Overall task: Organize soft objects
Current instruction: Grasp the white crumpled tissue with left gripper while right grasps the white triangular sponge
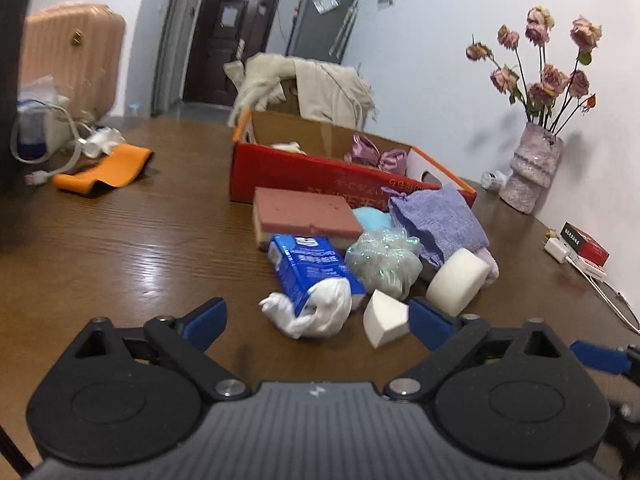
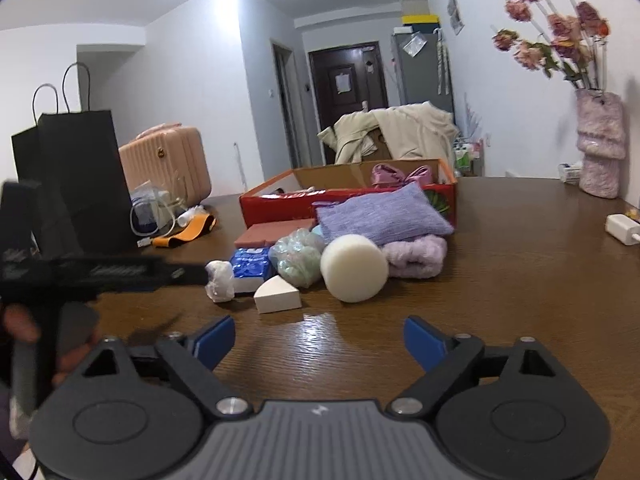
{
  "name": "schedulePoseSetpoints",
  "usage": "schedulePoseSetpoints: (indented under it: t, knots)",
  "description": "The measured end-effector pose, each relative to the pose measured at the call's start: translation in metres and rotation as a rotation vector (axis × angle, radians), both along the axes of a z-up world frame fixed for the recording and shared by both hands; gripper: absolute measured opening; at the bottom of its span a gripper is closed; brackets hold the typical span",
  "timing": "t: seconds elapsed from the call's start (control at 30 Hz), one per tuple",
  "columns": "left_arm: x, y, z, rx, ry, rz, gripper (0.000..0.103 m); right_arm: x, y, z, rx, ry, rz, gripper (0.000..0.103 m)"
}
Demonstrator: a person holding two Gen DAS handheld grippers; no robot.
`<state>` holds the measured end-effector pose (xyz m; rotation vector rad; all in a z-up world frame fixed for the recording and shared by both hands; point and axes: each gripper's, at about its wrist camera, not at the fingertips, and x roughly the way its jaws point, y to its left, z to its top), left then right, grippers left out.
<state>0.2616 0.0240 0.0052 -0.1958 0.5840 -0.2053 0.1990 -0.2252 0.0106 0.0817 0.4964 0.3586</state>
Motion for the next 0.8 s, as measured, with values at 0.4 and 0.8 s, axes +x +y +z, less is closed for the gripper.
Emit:
schedulePoseSetpoints:
  t: [0.4, 0.8]
  knots:
    - [0.025, 0.037, -0.018, -0.222, 0.044, -0.066, 0.025, 0.078, 0.06, -0.007, -0.091, 0.058, 0.094, 0.074]
    - [0.024, 0.062, -0.011, -0.26, 0.042, 0.003, 0.024, 0.123, 0.106, -0.025, -0.206, 0.153, 0.071, 0.035]
